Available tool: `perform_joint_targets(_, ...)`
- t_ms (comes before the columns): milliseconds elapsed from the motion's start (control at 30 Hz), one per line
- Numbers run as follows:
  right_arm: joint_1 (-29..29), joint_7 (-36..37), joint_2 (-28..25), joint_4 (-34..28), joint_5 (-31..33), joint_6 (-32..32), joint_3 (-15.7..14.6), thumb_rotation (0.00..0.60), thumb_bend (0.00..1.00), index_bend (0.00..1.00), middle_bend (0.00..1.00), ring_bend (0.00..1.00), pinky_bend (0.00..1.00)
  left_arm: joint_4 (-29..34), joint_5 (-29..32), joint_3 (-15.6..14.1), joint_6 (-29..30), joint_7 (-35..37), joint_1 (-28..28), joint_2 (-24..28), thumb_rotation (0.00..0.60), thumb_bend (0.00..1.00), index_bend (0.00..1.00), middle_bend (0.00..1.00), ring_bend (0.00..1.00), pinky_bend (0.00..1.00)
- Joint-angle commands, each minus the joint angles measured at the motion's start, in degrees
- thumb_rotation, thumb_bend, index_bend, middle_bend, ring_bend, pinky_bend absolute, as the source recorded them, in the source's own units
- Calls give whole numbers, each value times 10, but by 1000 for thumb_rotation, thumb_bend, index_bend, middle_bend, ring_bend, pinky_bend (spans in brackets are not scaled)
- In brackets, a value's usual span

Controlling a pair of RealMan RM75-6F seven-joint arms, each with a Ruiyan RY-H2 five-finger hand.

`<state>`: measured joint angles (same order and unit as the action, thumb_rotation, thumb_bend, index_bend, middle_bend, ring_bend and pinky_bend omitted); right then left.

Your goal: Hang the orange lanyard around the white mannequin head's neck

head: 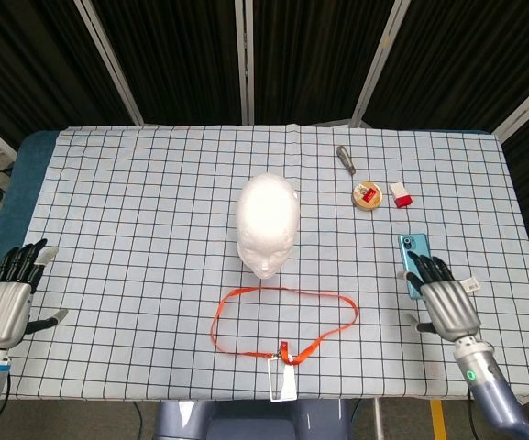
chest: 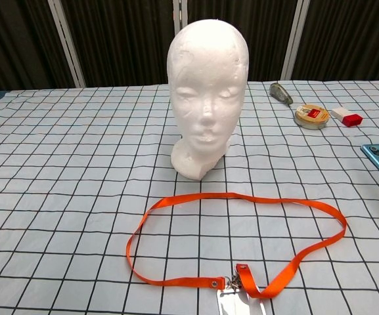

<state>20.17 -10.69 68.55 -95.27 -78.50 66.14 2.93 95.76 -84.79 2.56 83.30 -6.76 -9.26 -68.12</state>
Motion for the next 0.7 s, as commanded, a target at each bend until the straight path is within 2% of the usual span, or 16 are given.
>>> perform_joint_targets(33,59,-67,38,-2,56,-57,38,600,267,407,0,0,0,-3,4,0,-7,-6,-2,-4,600,0,0,0,0,0)
perform_joint_targets(300,105,-122,100,-3,175,-117,59,600,267,419,0,0,0,-15,13,2,-18,-9,-6,-12,600,0,0,0,0,0)
perform_joint_targets(400,114,-123,121,-3,213,-132,61,600,265,451,0,0,0,-20,18,3,-24,-3,-7,-13,600,0,0,0,0,0)
perform_joint_targets(700,134,-169,170,31,255,-122,50,600,266,476,0,0,0,-27,21,6,-32,4,-11,-13,600,0,0,0,0,0)
